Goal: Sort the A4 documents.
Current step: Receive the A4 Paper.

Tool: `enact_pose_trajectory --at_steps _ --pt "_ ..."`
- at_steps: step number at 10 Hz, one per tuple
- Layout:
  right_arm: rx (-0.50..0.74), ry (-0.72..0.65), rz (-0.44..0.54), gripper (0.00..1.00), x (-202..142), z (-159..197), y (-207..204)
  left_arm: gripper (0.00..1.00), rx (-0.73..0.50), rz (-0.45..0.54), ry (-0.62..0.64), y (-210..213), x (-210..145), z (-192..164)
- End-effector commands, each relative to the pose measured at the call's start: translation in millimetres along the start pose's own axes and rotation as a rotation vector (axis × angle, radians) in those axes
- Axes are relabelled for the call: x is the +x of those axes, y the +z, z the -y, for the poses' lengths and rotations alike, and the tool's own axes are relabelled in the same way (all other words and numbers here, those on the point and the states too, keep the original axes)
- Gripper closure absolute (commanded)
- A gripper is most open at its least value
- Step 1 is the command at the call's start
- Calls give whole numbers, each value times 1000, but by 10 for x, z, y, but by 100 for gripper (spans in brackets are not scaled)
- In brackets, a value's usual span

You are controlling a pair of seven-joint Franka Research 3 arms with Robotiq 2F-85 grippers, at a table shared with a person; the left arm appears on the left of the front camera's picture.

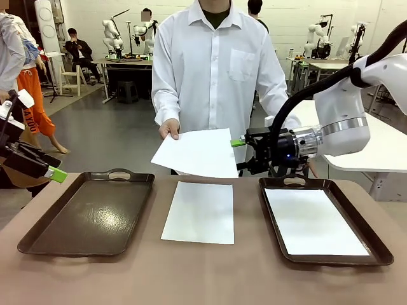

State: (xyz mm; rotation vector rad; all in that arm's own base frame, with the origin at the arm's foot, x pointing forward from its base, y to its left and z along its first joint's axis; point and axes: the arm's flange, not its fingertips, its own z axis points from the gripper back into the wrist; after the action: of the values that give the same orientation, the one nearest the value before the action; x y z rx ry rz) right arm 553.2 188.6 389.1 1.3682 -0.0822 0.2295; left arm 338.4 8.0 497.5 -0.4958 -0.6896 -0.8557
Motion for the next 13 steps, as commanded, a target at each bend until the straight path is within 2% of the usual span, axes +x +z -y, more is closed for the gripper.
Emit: enact_pose_trajectory --at_steps 1,4,12,13 --pt "41 -52 68 0 59 15 -182 0 -8 18 -12 -5 -17 -25" --pt "123 -123 99 0 170 93 -293 0 -8 18 -12 -5 -17 -25" --pt "162 -156 -8 0 242 136 -367 0 -8 18 -12 -5 -17 -25" --pt "152 -142 -27 10 234 134 -386 0 -8 18 -12 -5 -17 -25"
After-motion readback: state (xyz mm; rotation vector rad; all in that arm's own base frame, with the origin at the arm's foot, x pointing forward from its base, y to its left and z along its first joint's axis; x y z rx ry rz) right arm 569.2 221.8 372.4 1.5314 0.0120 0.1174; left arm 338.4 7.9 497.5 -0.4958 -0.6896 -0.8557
